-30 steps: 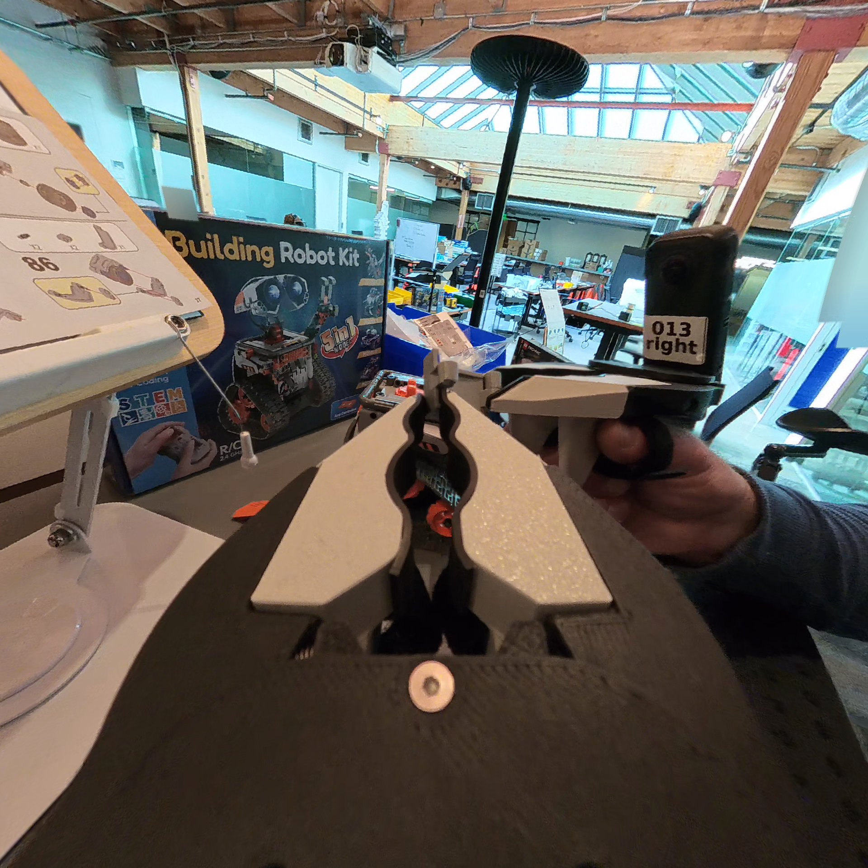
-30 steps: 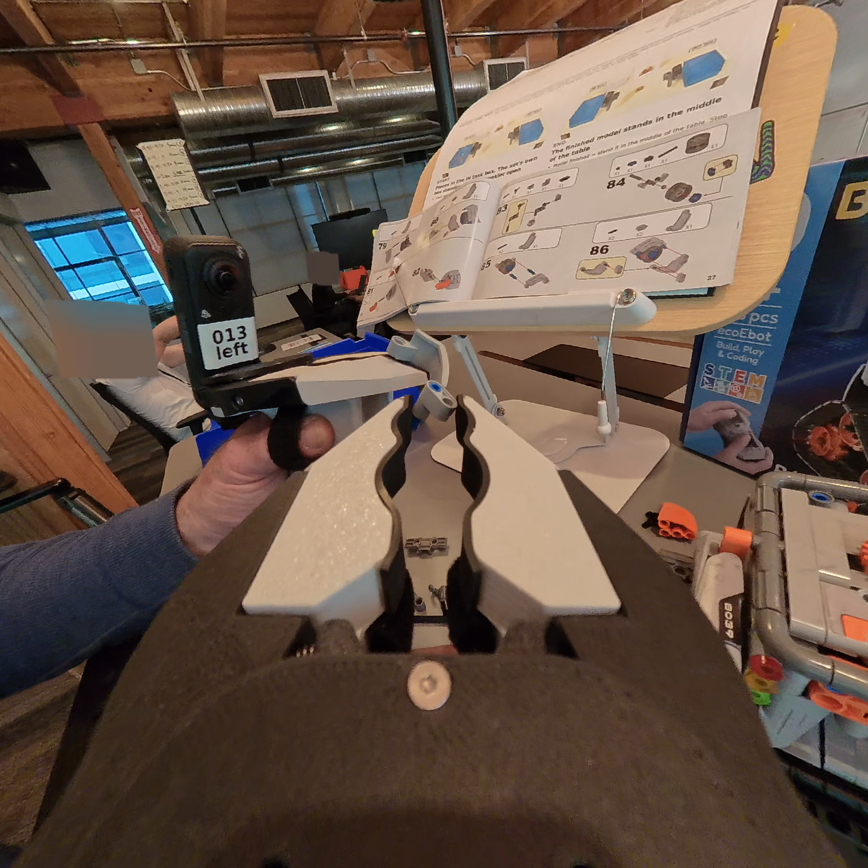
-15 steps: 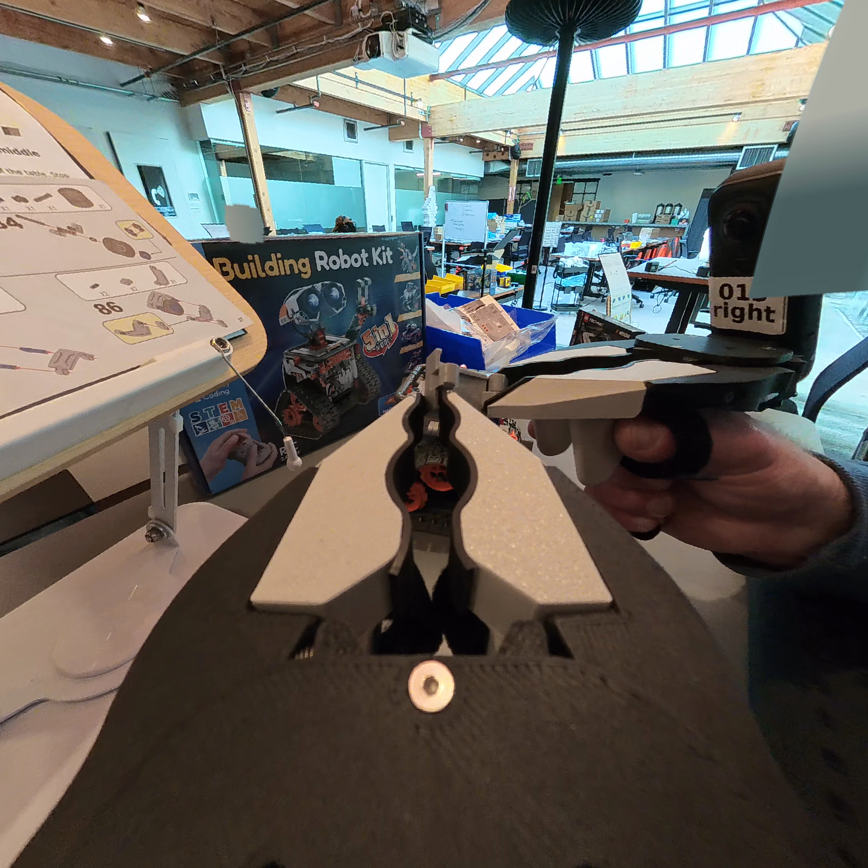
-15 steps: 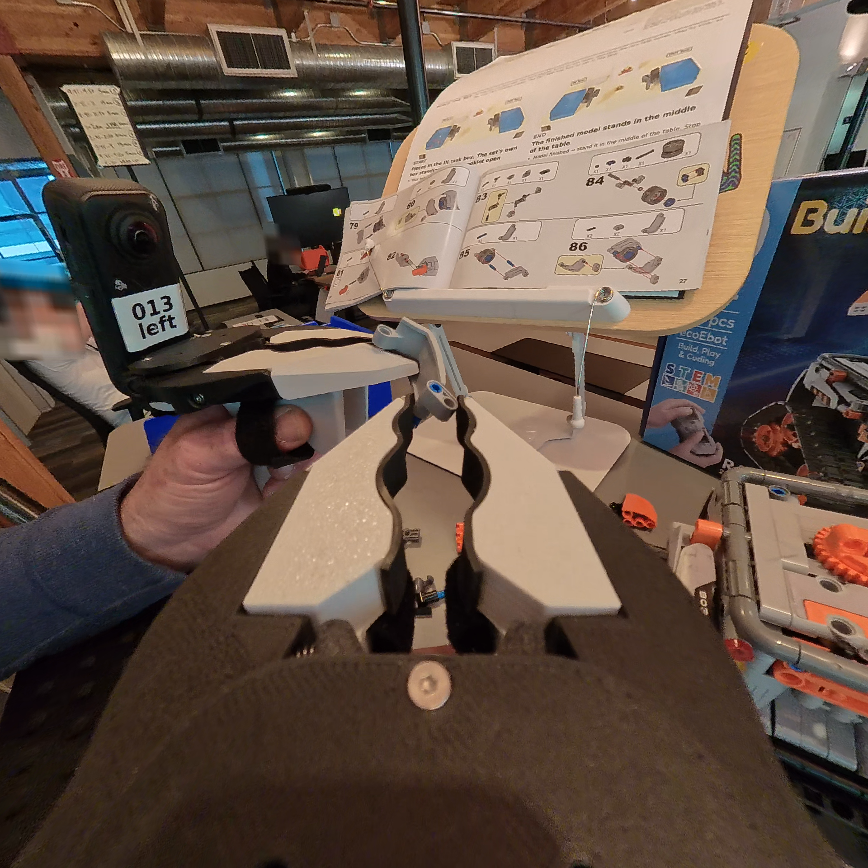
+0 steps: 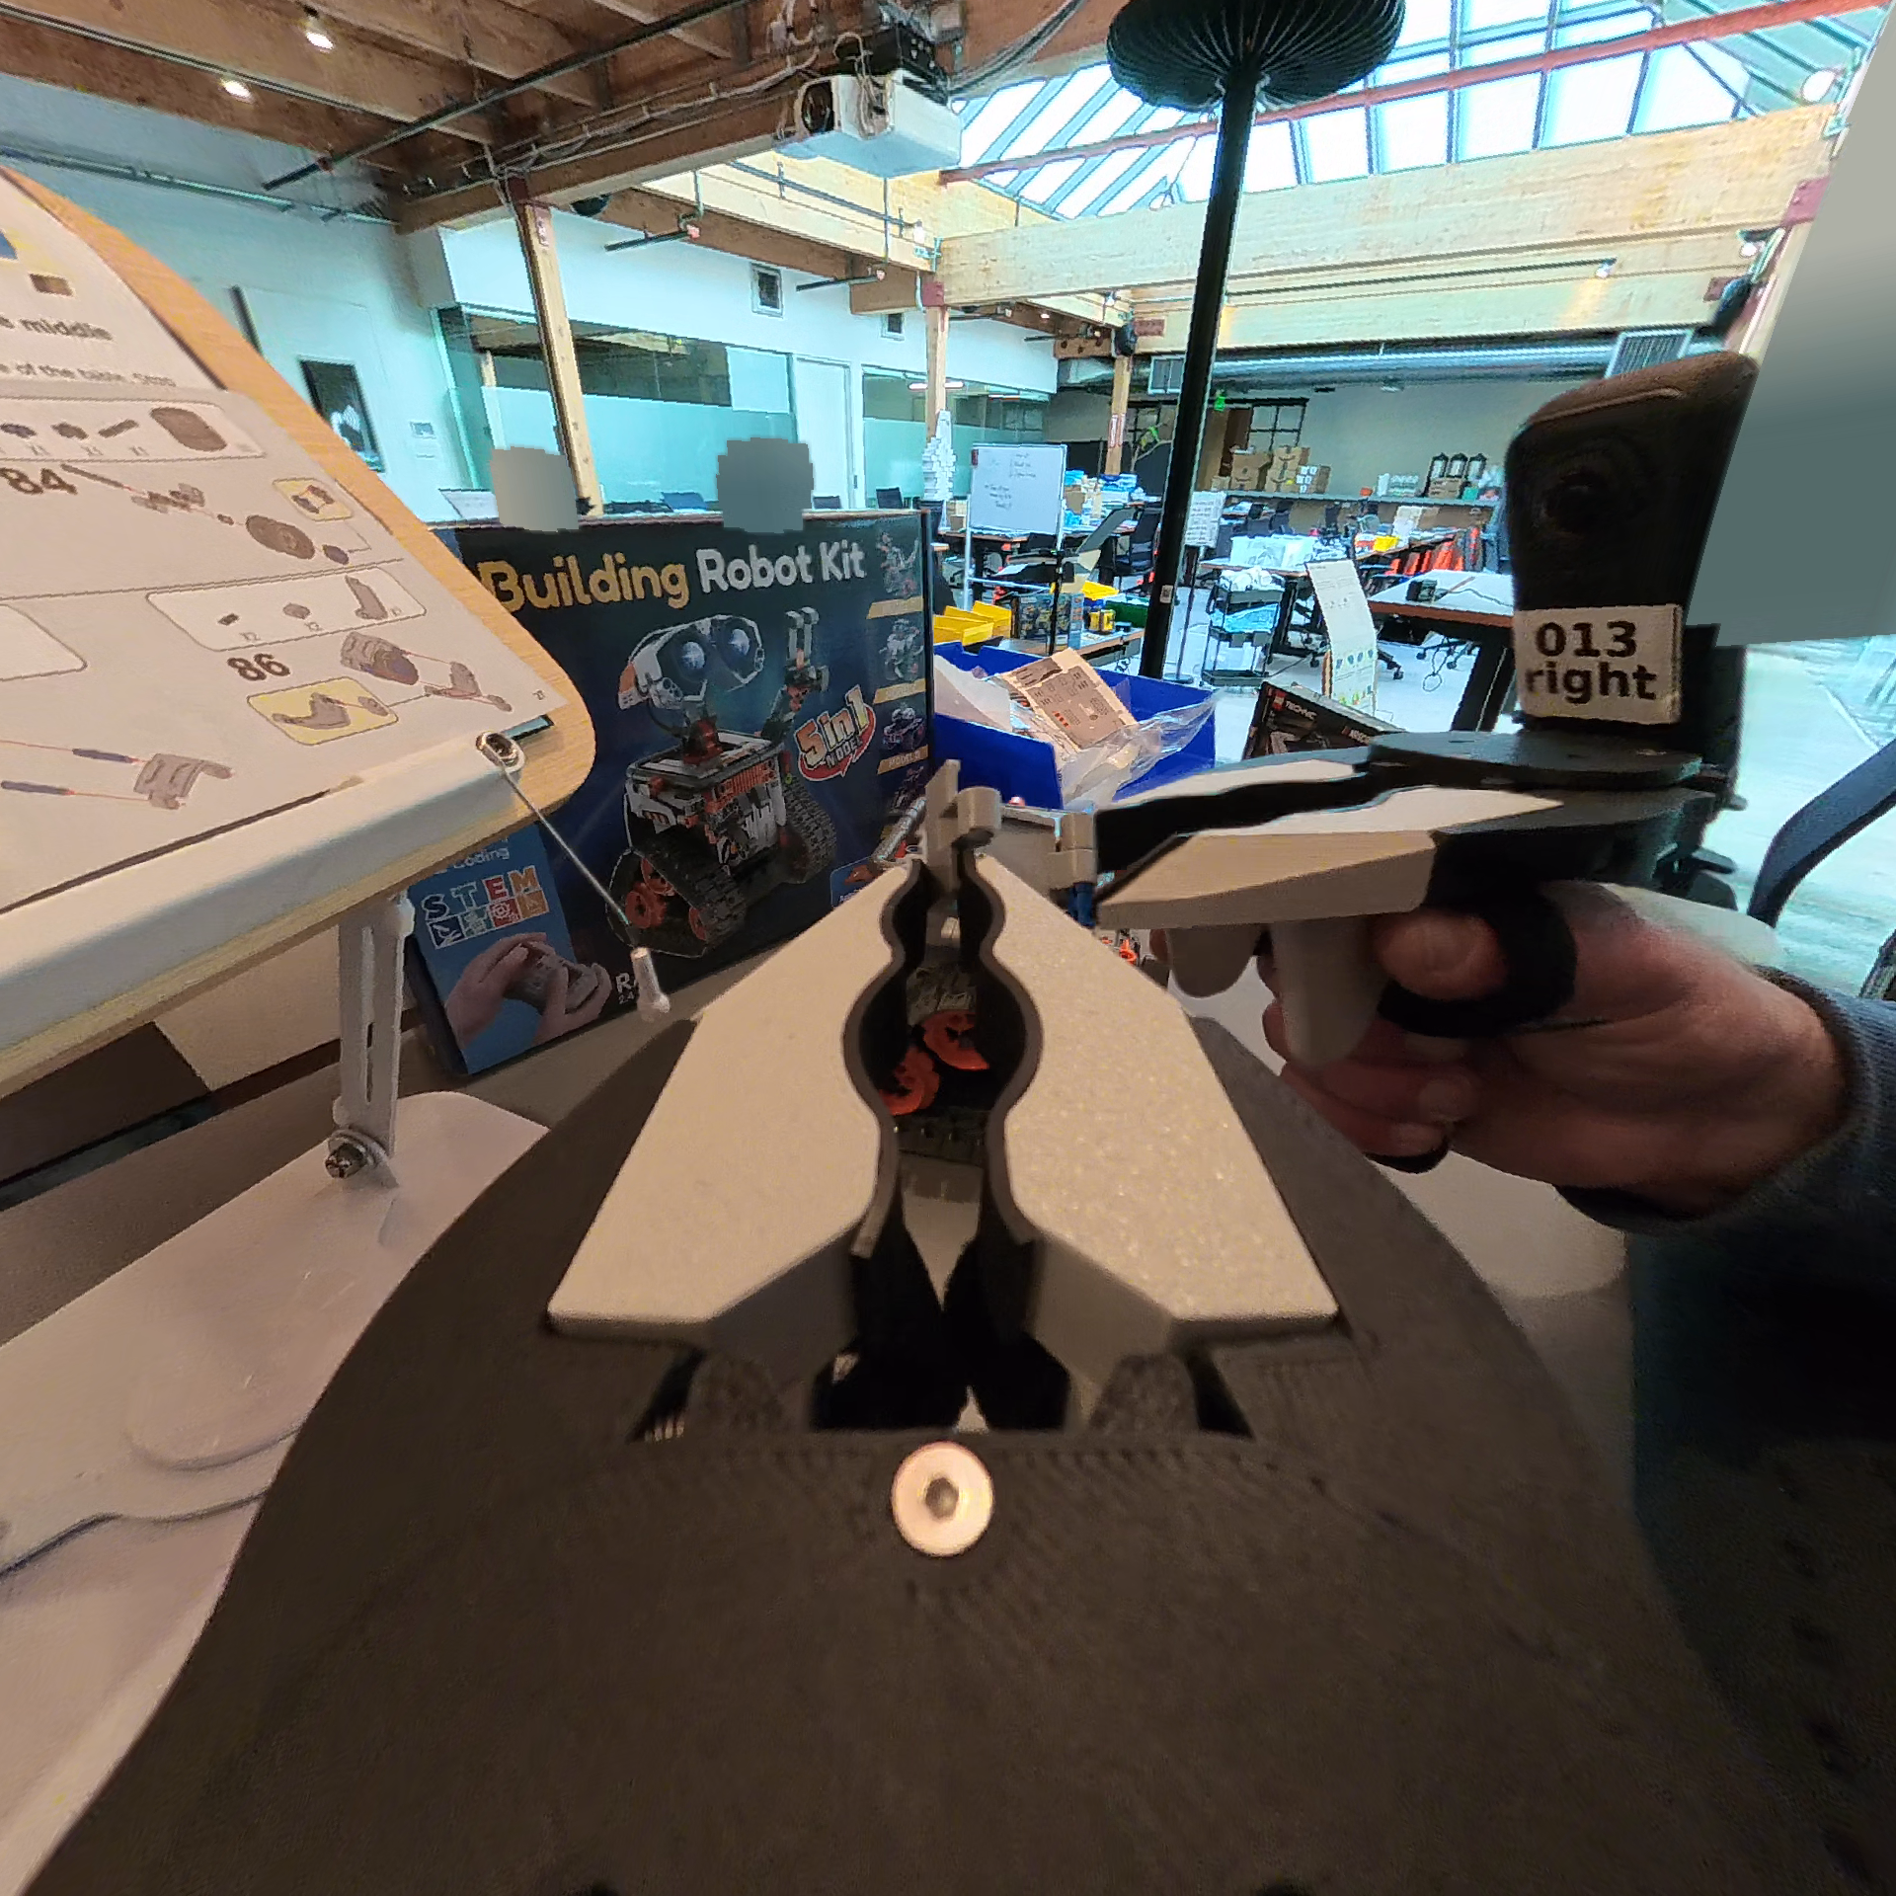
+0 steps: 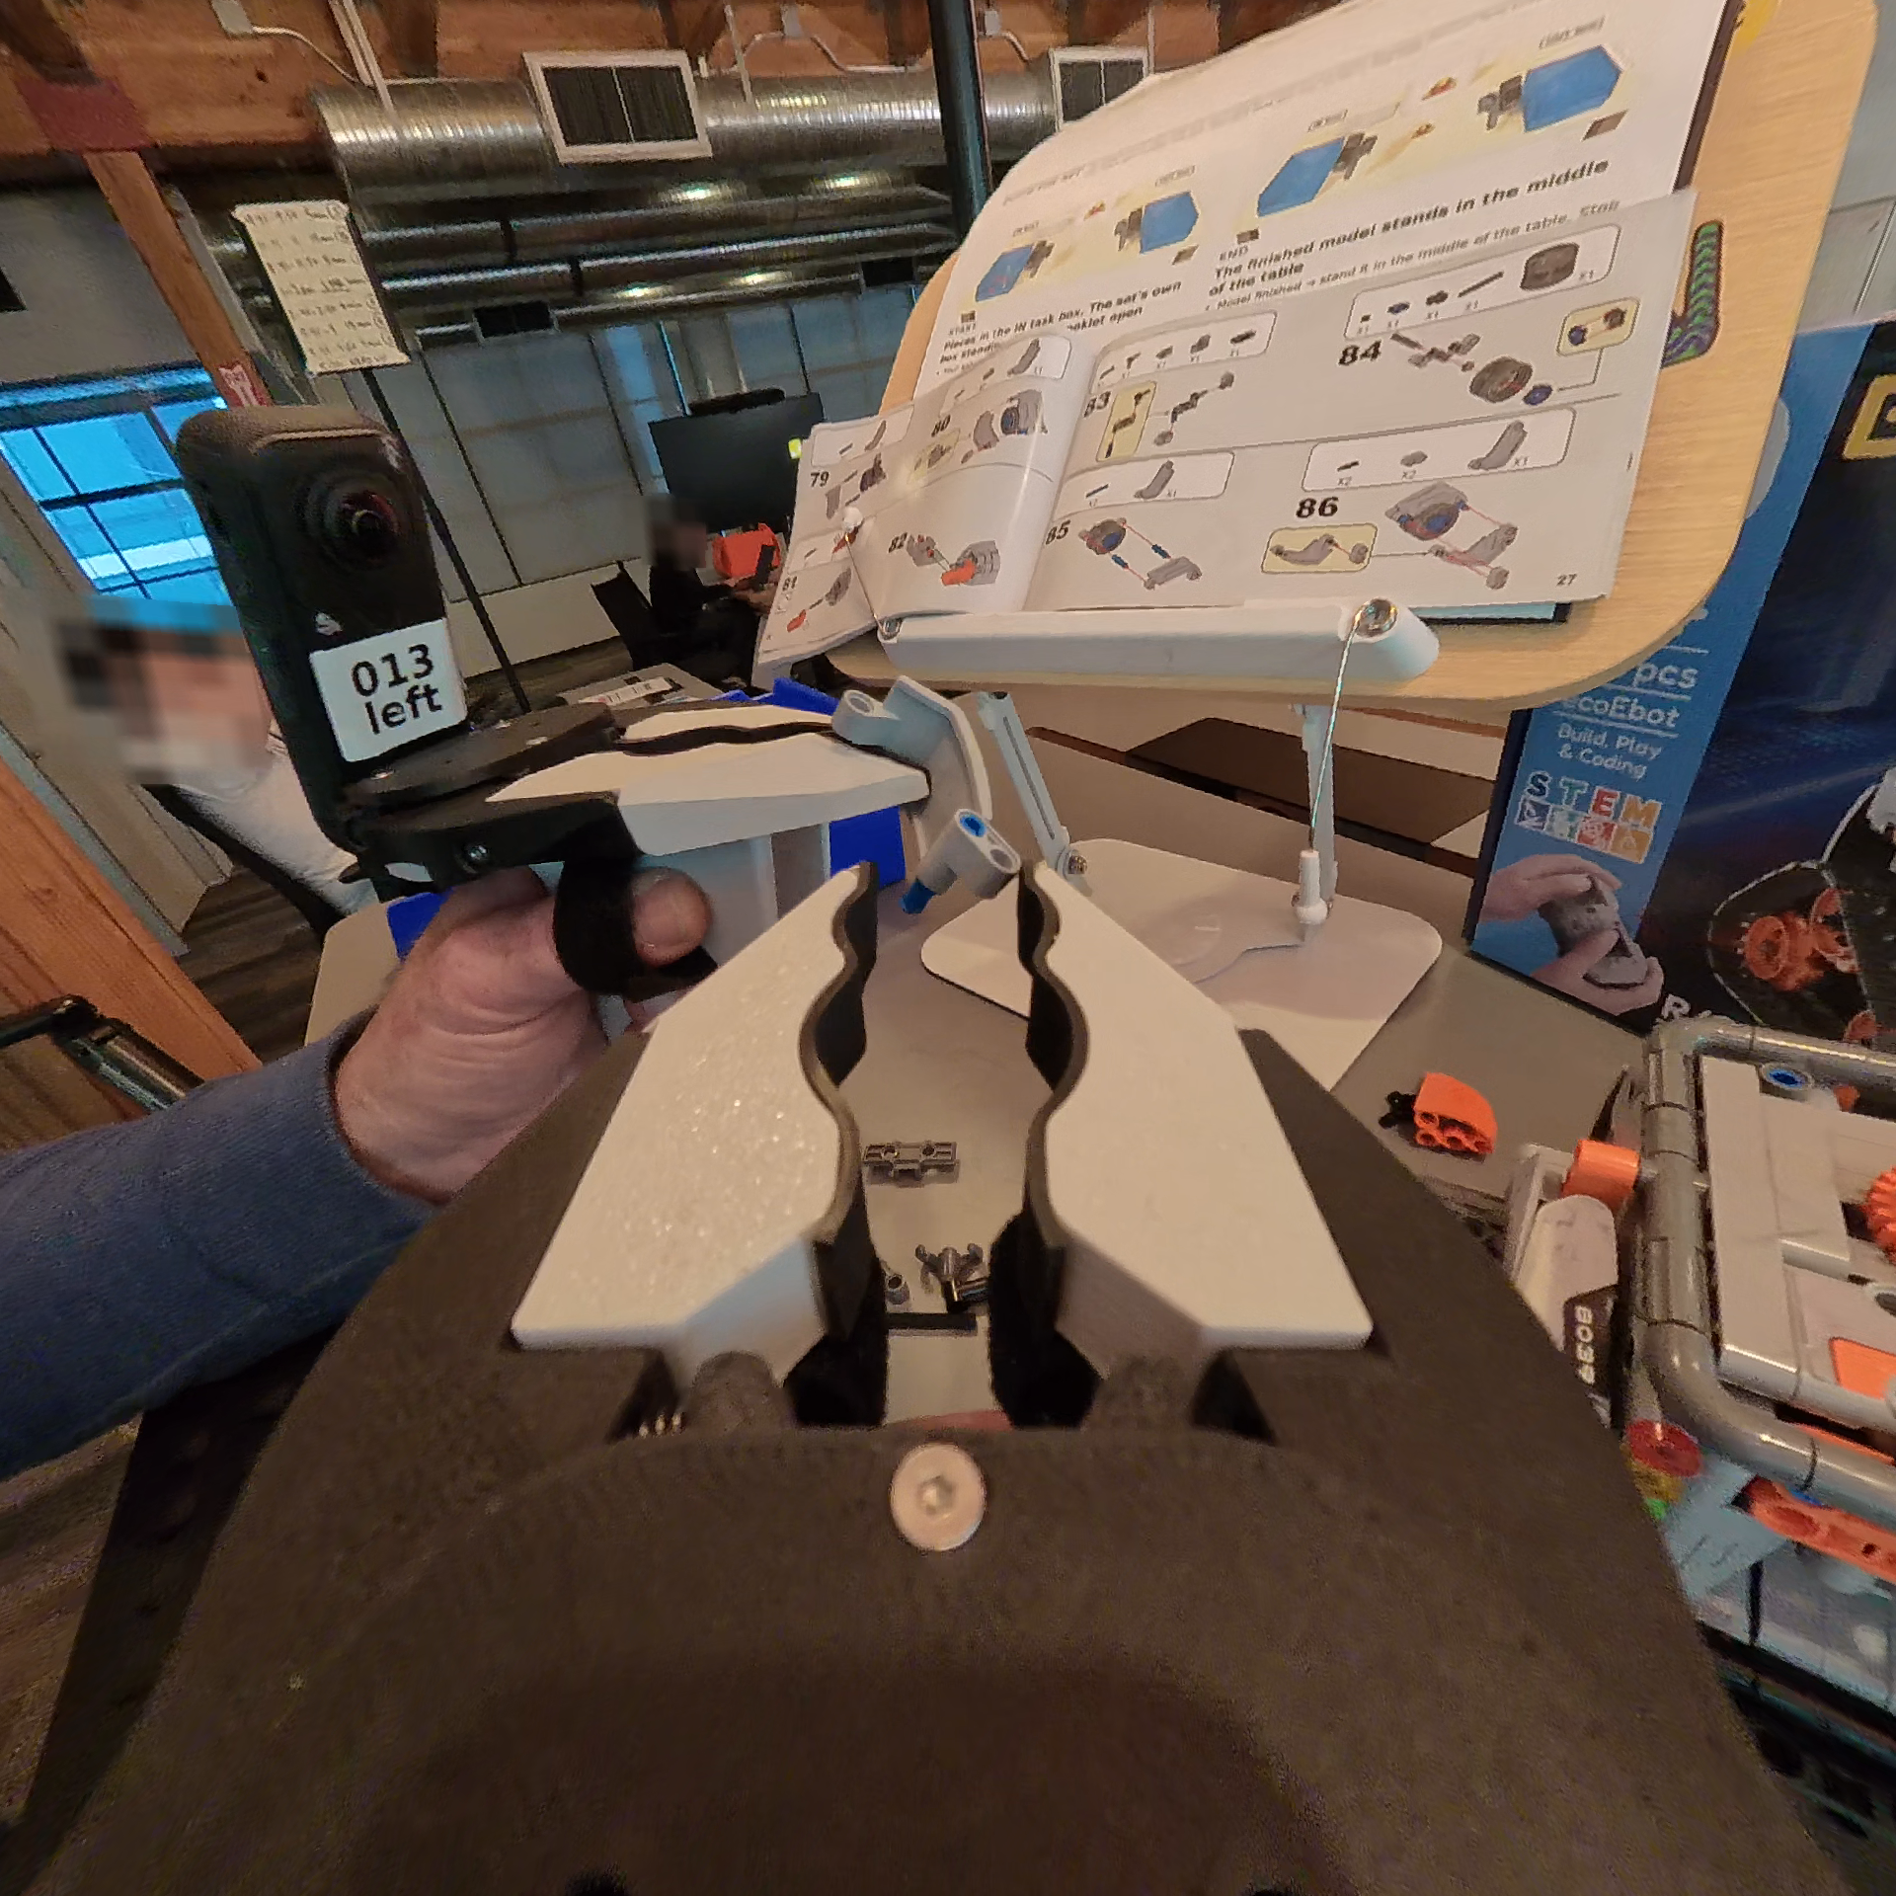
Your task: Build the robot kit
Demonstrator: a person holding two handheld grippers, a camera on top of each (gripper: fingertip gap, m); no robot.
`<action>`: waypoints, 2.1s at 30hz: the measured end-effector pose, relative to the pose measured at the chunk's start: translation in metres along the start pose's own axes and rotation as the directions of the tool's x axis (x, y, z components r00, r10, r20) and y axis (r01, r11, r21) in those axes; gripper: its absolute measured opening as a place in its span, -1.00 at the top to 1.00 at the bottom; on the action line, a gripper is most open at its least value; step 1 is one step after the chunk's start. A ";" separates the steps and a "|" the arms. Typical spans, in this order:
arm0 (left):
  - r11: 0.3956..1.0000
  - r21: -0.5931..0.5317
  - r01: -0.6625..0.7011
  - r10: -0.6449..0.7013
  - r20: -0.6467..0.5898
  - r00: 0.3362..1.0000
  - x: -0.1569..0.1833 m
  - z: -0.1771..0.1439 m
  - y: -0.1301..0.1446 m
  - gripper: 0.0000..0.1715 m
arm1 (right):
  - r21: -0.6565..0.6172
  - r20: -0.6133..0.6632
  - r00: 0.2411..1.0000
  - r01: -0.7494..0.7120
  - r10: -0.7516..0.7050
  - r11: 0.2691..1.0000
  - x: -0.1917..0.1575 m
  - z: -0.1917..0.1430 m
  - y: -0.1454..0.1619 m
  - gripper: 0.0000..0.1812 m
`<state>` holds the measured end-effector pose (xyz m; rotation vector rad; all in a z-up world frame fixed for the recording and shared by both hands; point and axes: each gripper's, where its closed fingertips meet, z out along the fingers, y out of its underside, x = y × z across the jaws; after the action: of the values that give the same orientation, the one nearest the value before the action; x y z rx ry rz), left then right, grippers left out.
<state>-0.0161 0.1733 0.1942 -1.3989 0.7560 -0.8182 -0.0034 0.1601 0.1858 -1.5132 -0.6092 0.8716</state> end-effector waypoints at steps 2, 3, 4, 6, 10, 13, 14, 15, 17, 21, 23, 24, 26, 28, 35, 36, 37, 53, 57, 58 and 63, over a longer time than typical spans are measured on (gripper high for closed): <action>1.000 0.003 -0.006 0.006 0.000 1.000 0.002 0.000 0.000 0.97 | 0.006 -0.011 1.000 -0.010 0.011 1.000 0.003 -0.001 0.000 0.81; 1.000 0.002 -0.007 0.007 -0.002 1.000 0.002 0.001 0.000 0.97 | 0.010 -0.006 1.000 -0.022 0.022 1.000 0.003 -0.001 -0.001 0.81; 1.000 0.002 -0.013 0.013 0.001 1.000 0.003 0.001 0.000 0.97 | 0.013 -0.002 0.999 -0.034 0.034 0.999 0.003 -0.002 -0.001 0.83; 0.999 -0.002 -0.039 0.039 0.017 0.999 0.004 0.002 0.000 0.97 | 0.016 -0.005 0.999 -0.045 0.045 0.999 0.004 -0.003 -0.001 0.84; 0.994 -0.009 -0.112 0.113 0.067 0.991 0.005 0.001 -0.003 0.97 | 0.021 -0.030 0.999 -0.026 0.027 0.999 0.006 -0.004 -0.003 0.85; 0.991 -0.012 -0.137 0.137 0.087 0.987 0.005 0.000 -0.004 0.97 | 0.018 -0.040 0.999 -0.017 0.018 1.000 0.006 -0.003 -0.004 0.86; 0.990 -0.015 -0.142 0.143 0.093 0.985 0.005 0.000 -0.004 0.97 | 0.018 -0.047 0.999 -0.008 0.009 1.000 0.006 -0.003 -0.005 0.86; 0.989 -0.018 -0.148 0.149 0.100 0.984 0.005 0.000 -0.004 0.97 | 0.016 -0.057 0.998 0.003 -0.002 1.000 0.007 -0.003 -0.005 0.86; 0.986 -0.028 -0.163 0.165 0.113 0.980 0.004 0.000 -0.003 0.97 | 0.014 -0.080 0.996 0.029 -0.028 0.999 0.008 -0.003 -0.005 0.86; 0.961 -0.063 -0.270 0.277 0.170 0.946 0.006 0.000 -0.005 0.97 | -0.001 -0.140 0.986 0.089 -0.088 0.996 0.010 -0.004 -0.005 0.86; 0.927 -0.094 -0.364 0.376 0.215 0.901 0.008 -0.002 -0.009 0.96 | 0.006 -0.173 0.976 0.135 -0.132 0.991 0.010 -0.005 -0.009 0.87; 0.906 -0.118 -0.407 0.424 0.243 0.873 0.009 -0.002 -0.010 0.96 | 0.011 -0.185 0.973 0.144 -0.140 0.989 0.010 -0.006 -0.011 0.87; 0.854 -0.156 -0.496 0.520 0.293 0.802 0.012 -0.004 -0.016 0.96 | 0.020 -0.215 0.960 0.190 -0.181 0.982 0.009 -0.006 -0.015 0.87; 0.852 -0.143 -0.504 0.522 0.299 0.799 0.014 -0.006 -0.020 0.95 | 0.068 -0.169 0.977 0.140 -0.127 0.988 0.006 -0.007 -0.020 0.87; 0.986 0.058 -0.158 0.152 0.100 0.983 0.018 -0.001 -0.022 0.72 | 0.150 0.041 0.991 -0.133 0.128 0.980 -0.001 -0.006 -0.021 0.96; 0.992 0.082 -0.093 0.088 0.064 0.994 0.018 -0.001 -0.022 0.72 | 0.158 0.051 0.989 -0.142 0.135 0.977 -0.003 -0.006 -0.022 0.96; 0.994 0.095 -0.047 0.044 0.034 0.998 0.018 -0.001 -0.021 0.71 | 0.156 0.061 0.989 -0.146 0.138 0.977 -0.006 -0.005 -0.022 0.97; 0.856 0.162 0.490 -0.399 -0.395 0.827 0.028 -0.003 -0.030 0.95 | 0.174 0.203 0.958 -0.238 0.202 0.955 -0.026 -0.001 -0.024 0.98; 0.868 0.153 0.472 -0.387 -0.387 0.837 0.027 -0.005 -0.029 1.00 | 0.173 0.223 0.949 -0.262 0.221 0.950 -0.026 0.000 -0.025 0.95; 0.873 0.151 0.464 -0.383 -0.378 0.843 0.027 -0.005 -0.028 1.00 | 0.167 0.222 0.950 -0.258 0.219 0.952 -0.025 0.001 -0.024 0.94; 0.899 0.154 0.411 -0.339 -0.350 0.873 0.022 -0.008 -0.029 1.00 | 0.163 0.203 0.967 -0.189 0.155 0.968 -0.020 -0.004 -0.029 0.92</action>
<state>-0.0121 0.1501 0.2233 -1.2399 0.6103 -1.4192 -0.0084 0.1458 0.2175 -1.3417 -0.5236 1.1836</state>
